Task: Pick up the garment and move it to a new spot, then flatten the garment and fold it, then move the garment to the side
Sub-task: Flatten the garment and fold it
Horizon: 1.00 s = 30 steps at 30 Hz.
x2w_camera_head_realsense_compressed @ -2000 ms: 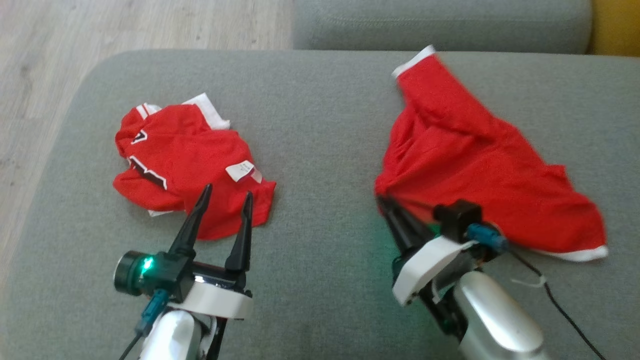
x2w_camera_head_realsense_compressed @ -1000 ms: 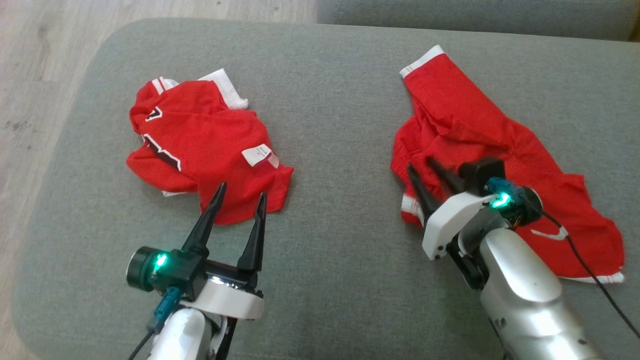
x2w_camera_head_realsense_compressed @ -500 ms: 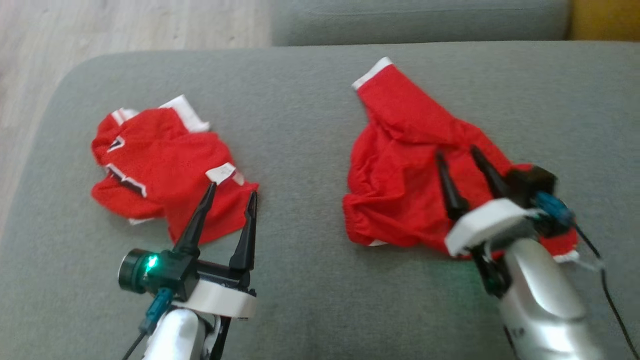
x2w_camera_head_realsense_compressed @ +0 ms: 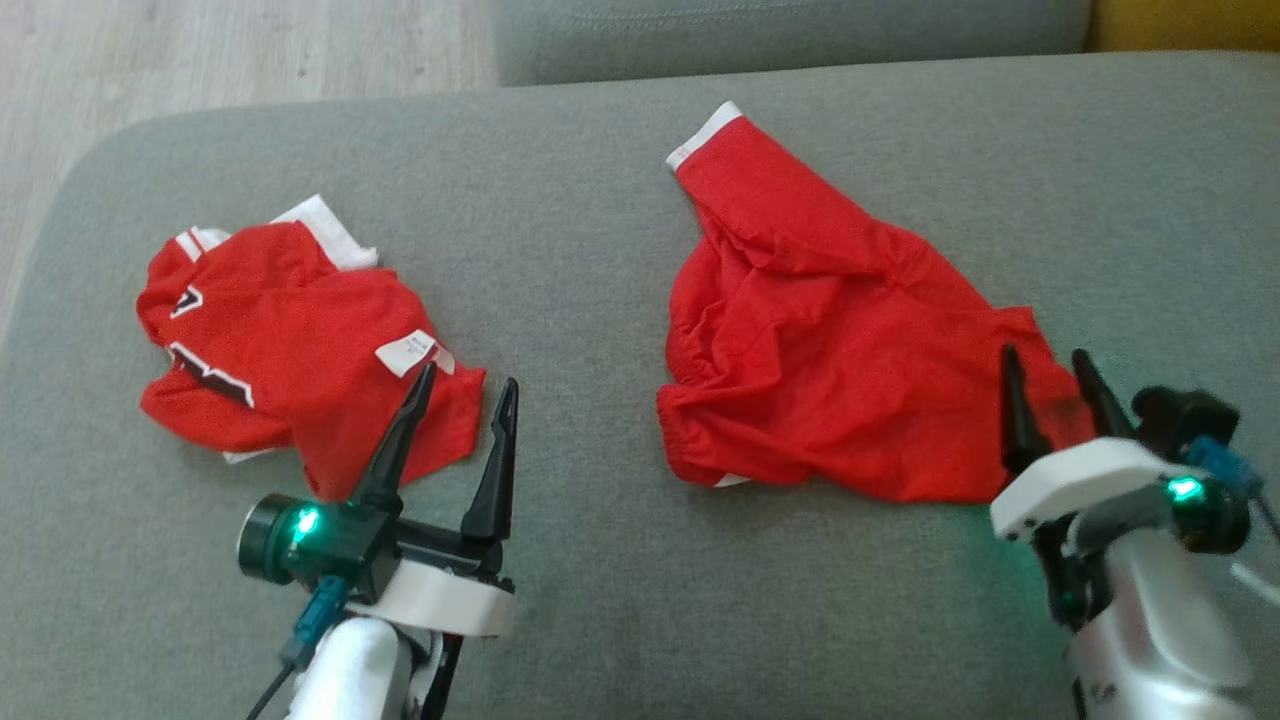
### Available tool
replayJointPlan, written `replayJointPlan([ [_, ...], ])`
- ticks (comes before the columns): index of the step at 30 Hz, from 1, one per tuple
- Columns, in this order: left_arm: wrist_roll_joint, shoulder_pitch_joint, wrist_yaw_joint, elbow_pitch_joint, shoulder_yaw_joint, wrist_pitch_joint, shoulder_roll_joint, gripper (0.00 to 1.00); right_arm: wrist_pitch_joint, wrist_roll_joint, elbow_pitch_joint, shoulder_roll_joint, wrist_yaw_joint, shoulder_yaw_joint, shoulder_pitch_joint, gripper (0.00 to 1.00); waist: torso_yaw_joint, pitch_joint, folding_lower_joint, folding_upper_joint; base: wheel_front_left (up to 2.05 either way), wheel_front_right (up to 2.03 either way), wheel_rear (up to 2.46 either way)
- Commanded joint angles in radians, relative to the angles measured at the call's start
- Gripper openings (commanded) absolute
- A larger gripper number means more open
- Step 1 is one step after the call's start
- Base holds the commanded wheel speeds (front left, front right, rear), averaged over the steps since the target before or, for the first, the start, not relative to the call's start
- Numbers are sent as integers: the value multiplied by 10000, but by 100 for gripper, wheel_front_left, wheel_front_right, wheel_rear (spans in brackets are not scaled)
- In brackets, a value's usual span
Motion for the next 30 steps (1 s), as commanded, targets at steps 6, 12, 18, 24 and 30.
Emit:
replayJointPlan([
  [6, 84, -370, -89, -313, 190, -95, 47, 100, 955, -457, 561, -12, -7, -860, -1170, 100, 336, 415, 0, 0, 0, 0, 0],
  [12, 106, -441, -126, -284, 157, -95, 40, 100, 1131, -943, 1270, -12, -7, -1446, -1614, 100, 518, 606, 0, 0, 0, 0, 0],
  [18, 104, -498, -137, -278, 159, -95, 27, 100, 1063, -1491, 2042, -12, -7, -1994, -2038, 100, 624, 718, 0, 0, 0, 0, 0],
  [24, 122, -536, -134, -207, 213, -95, 22, 100, 646, -1670, 2481, -12, -7, -1933, -2403, 0, 562, 665, 0, 0, 0, 0, 0],
  [30, 112, -432, -112, -147, 265, -95, 13, 100, 314, -1486, 2364, -12, -7, -1580, -2662, 0, 394, 320, 0, 0, 0, 0, 0],
])
